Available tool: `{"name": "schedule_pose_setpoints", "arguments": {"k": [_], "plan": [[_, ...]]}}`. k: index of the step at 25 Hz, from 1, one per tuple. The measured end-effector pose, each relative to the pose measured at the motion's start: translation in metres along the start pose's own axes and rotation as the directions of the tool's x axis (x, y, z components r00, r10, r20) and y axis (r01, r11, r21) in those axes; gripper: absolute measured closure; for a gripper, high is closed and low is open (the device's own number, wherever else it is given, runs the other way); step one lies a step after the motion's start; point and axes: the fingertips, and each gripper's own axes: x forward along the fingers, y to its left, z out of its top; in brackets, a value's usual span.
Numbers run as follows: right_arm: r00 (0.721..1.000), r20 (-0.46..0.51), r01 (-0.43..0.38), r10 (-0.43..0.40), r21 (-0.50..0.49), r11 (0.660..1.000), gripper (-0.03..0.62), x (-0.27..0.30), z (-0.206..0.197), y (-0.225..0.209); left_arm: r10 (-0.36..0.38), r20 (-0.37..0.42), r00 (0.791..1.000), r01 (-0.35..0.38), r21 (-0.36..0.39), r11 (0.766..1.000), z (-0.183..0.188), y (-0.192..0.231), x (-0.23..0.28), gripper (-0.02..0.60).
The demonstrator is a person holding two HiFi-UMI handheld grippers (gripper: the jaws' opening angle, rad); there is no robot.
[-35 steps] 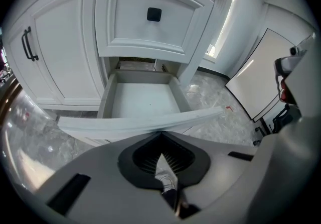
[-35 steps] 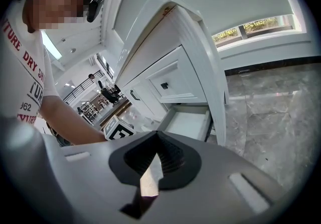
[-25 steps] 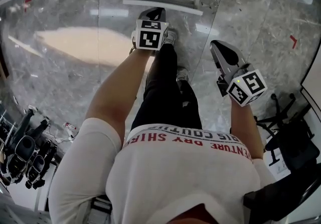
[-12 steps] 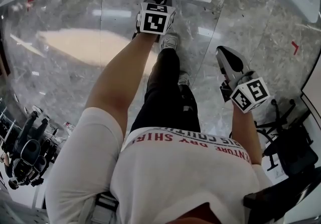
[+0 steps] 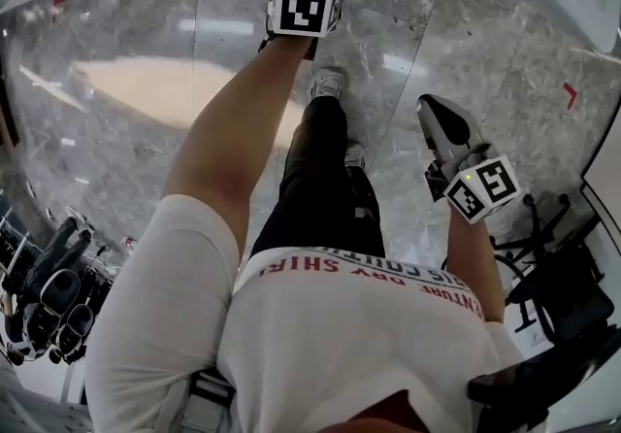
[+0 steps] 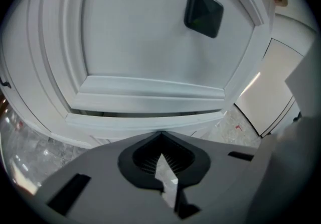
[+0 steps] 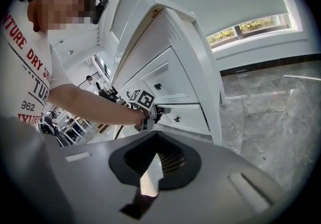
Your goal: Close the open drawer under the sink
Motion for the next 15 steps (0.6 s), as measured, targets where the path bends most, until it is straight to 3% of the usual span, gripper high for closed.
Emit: {"name": "schedule_pose_setpoints", "arguments": {"k": [9,11,13,15], "plan": [[1.0,-0.01,0.0,0.0,0.006,1.0,0.594,-0.003,-0.006,0.002,0.004,0.021,1.0,-0.003,-0.042,0.999,0.017,0.002,0.0,0.58],[1.0,-0.017,-0.009,0.009,0.005,1.0,0.594,-0.003,-0.003,0.005,-0.035,0.018,0.999,0.037,-0.119,0.992,0.012,-0.006,-0.01,0.58],[1.0,-0.015,-0.018,0.018,0.0,1.0,0.594,-0.005,0.004,0.009,-0.105,0.021,0.994,0.107,-0.208,0.972,0.005,-0.02,-0.028,0.58],[1.0,-0.007,-0.026,0.026,-0.009,1.0,0.594,-0.009,0.017,0.016,-0.199,0.041,0.979,0.203,-0.244,0.948,0.003,-0.042,-0.058,0.58]]}}
